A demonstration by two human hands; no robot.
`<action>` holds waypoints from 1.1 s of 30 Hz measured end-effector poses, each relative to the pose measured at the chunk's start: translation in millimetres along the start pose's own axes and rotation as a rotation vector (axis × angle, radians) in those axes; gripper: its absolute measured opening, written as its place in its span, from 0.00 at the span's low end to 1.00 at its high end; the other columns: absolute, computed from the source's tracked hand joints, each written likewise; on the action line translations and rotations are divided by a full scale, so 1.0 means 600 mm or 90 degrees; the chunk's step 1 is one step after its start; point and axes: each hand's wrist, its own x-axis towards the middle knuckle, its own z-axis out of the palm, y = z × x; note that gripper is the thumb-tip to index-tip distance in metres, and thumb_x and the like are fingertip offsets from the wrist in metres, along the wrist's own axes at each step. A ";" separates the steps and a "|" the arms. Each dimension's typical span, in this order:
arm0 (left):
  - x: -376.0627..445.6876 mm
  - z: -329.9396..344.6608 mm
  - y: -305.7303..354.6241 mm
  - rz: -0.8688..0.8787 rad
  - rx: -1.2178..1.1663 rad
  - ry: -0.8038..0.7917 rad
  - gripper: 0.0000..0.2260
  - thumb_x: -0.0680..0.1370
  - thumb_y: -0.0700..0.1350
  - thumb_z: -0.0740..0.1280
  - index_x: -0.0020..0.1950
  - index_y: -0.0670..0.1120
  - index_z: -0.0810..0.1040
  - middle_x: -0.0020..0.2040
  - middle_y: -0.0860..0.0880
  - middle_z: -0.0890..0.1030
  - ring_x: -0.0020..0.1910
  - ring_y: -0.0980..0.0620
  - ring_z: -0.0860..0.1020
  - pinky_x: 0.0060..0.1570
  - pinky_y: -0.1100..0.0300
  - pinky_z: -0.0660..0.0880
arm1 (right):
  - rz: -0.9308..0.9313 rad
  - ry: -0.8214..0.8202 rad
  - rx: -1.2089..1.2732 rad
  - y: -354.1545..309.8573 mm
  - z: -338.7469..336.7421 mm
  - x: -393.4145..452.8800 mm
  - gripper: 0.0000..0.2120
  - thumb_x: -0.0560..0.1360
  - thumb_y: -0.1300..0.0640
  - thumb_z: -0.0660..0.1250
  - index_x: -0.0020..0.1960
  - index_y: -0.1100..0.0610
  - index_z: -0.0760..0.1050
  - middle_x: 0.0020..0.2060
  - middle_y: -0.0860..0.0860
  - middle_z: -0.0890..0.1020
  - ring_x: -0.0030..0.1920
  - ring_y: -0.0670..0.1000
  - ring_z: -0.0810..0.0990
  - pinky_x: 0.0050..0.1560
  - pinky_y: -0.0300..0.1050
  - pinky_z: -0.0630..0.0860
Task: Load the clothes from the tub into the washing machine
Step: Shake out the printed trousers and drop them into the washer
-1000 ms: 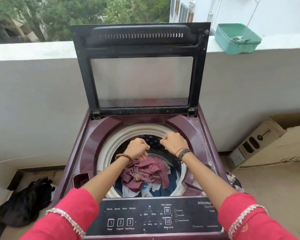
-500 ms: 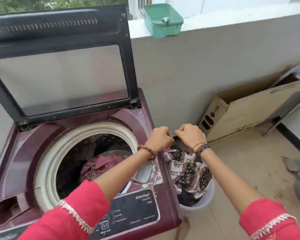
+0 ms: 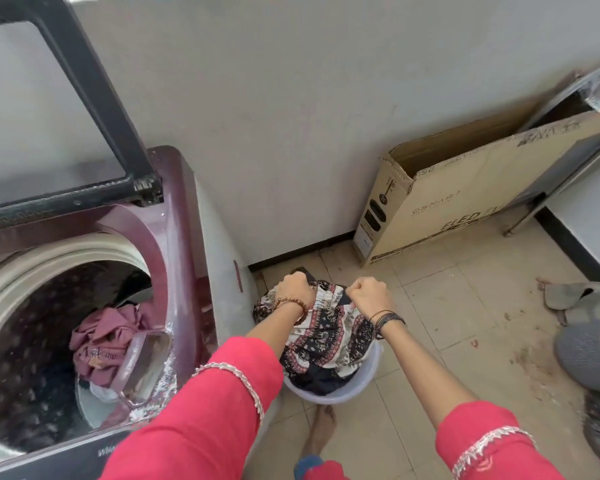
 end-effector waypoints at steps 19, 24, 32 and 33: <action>0.323 0.301 -0.032 0.285 0.348 0.033 0.13 0.77 0.34 0.62 0.57 0.47 0.79 0.56 0.48 0.79 0.60 0.47 0.71 0.56 0.53 0.70 | 0.003 -0.086 0.030 0.230 0.222 0.340 0.07 0.75 0.55 0.63 0.40 0.52 0.77 0.38 0.51 0.83 0.41 0.52 0.81 0.47 0.48 0.79; 0.355 0.339 -0.071 0.281 0.411 -0.024 0.17 0.78 0.44 0.63 0.67 0.46 0.70 0.64 0.48 0.73 0.65 0.48 0.67 0.63 0.52 0.63 | -0.111 -0.087 -0.097 0.242 0.244 0.392 0.08 0.77 0.58 0.59 0.46 0.55 0.76 0.40 0.54 0.82 0.41 0.55 0.80 0.41 0.46 0.76; 0.354 0.335 -0.108 0.213 0.174 -0.007 0.13 0.76 0.49 0.66 0.60 0.48 0.77 0.58 0.50 0.72 0.63 0.50 0.65 0.67 0.54 0.55 | -0.254 -0.102 -0.237 0.251 0.268 0.423 0.22 0.73 0.69 0.62 0.64 0.54 0.65 0.53 0.54 0.73 0.39 0.52 0.75 0.36 0.43 0.71; 0.351 0.330 -0.111 0.211 0.113 0.008 0.11 0.76 0.48 0.67 0.57 0.48 0.78 0.57 0.51 0.73 0.63 0.52 0.66 0.66 0.56 0.54 | -0.262 -0.107 -0.251 0.252 0.269 0.424 0.25 0.72 0.70 0.63 0.65 0.52 0.65 0.53 0.54 0.71 0.39 0.51 0.73 0.35 0.42 0.70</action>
